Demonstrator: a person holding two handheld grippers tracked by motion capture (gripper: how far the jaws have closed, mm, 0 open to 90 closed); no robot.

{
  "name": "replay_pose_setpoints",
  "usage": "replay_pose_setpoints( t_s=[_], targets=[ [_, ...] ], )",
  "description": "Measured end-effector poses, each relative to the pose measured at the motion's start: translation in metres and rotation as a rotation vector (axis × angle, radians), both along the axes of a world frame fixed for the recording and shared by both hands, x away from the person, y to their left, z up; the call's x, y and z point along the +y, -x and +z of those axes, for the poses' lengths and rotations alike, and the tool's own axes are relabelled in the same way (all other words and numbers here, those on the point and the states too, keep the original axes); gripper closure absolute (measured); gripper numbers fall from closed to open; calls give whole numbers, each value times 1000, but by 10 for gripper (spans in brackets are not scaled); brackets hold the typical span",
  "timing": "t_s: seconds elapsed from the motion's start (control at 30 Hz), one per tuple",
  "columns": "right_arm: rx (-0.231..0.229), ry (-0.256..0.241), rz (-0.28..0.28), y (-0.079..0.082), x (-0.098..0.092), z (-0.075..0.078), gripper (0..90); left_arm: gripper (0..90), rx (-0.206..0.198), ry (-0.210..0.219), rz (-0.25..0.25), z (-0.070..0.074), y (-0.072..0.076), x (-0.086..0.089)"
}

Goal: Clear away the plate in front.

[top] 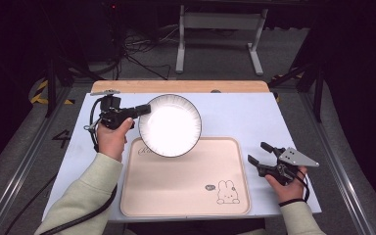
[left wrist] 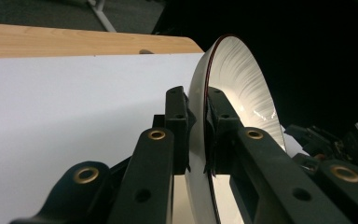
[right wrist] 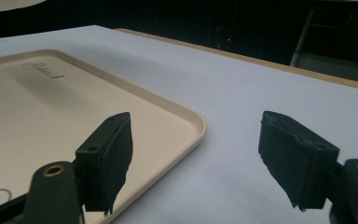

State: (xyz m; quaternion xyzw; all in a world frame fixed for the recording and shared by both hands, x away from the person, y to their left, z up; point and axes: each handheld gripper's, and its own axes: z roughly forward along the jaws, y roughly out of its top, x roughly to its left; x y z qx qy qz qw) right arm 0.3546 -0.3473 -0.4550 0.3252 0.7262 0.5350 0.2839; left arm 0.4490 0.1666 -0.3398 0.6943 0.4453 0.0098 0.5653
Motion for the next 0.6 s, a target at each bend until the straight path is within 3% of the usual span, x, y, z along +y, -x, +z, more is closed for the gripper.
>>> replay_pose_setpoints(
  t_s=[0.27, 0.43, 0.6],
  targets=[
    [0, 2, 2, 0, 0, 0, 267, 817, -8, 6, -55, -1, 11, -9],
    [0, 2, 4, 0, 0, 0, 267, 815, -46, -22, -90, 3, 21, -17],
    [-1, 5, 4, 0, 1, 0, 267, 816, -50, -20, -123, 3, 28, -23]
  ],
)
